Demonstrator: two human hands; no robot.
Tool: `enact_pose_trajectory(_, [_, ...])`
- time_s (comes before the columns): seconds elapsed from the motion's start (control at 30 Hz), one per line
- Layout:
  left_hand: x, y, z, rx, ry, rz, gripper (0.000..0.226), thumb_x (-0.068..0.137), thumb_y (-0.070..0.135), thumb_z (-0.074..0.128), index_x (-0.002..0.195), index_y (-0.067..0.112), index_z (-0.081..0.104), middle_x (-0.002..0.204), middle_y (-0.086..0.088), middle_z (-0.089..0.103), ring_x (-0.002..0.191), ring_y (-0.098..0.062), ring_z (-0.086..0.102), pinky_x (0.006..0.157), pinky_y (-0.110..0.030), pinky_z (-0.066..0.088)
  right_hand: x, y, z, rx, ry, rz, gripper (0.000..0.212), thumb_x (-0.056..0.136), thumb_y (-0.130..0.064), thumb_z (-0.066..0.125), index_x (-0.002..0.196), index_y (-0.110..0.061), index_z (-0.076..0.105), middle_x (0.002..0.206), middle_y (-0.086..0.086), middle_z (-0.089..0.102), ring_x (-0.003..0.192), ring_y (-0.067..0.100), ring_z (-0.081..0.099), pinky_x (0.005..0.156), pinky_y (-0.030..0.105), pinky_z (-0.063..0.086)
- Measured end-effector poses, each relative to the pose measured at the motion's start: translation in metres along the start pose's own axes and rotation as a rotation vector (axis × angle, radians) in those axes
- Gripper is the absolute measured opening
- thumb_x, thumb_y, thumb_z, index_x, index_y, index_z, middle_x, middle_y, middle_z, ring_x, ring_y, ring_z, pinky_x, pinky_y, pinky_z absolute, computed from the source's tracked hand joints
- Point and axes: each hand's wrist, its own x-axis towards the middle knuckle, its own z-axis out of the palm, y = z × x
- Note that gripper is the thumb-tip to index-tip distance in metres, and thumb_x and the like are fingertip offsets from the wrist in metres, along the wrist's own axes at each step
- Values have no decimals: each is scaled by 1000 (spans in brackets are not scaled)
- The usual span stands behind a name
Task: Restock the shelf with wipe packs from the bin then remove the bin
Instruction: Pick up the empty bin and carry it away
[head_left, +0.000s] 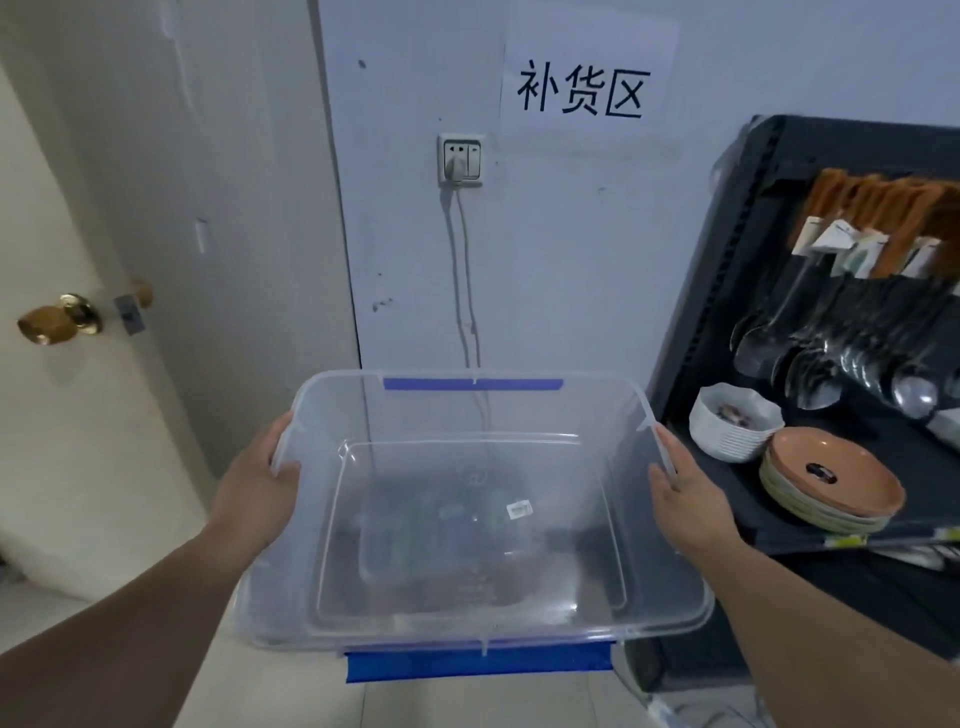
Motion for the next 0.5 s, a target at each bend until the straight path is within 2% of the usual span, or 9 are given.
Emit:
enact_pose_trajectory(0.13, [84, -25, 36, -8, -80, 44, 47, 94, 6, 48, 137, 25, 47, 109, 2, 56, 94, -21, 54, 83, -34, 40, 53, -4, 43, -6, 31, 62, 51, 102, -27, 39, 147, -47, 25, 113, -6, 52, 93, 19, 56, 85, 32, 47])
enact_pose_trajectory(0.23, [136, -45, 59, 20, -127, 44, 44, 95, 7, 48, 137, 22, 47, 107, 4, 52, 92, -19, 50, 83, -33, 38, 84, -2, 77, -38, 34, 106, 50, 101, -30, 38, 144, -51, 26, 130, -8, 55, 109, 25, 59, 92, 34, 47])
enact_pose_trajectory(0.3, [167, -62, 78, 20, -183, 27, 38, 95, 8, 45, 125, 31, 53, 104, 5, 59, 86, -21, 56, 77, -32, 42, 104, 2, 98, -55, 19, 151, 50, 101, -30, 38, 143, -55, 25, 130, -8, 55, 110, 27, 60, 91, 36, 48])
enact_pose_trajectory(0.37, [192, -81, 98, 44, -216, 11, 32, 96, 7, 43, 101, 37, 54, 87, 1, 61, 75, -22, 60, 63, -29, 45, 123, 7, 119, -72, 10, 183, 50, 101, -29, 38, 143, -54, 25, 130, -6, 56, 109, 27, 60, 92, 35, 48])
enact_pose_trajectory(0.4, [201, -90, 107, 71, -222, -5, 31, 97, 8, 43, 103, 36, 54, 82, 3, 59, 71, -20, 60, 58, -26, 44, 134, 11, 128, -86, 3, 191, 50, 102, -29, 38, 144, -53, 26, 133, -5, 56, 111, 27, 59, 93, 33, 46])
enact_pose_trajectory(0.5, [218, -114, 134, 89, -215, -109, 36, 96, 10, 46, 126, 29, 50, 82, 4, 59, 65, -16, 60, 50, -23, 42, 164, 24, 158, -119, -35, 214, 49, 102, -29, 37, 145, -50, 26, 138, -4, 53, 115, 24, 56, 96, 31, 43])
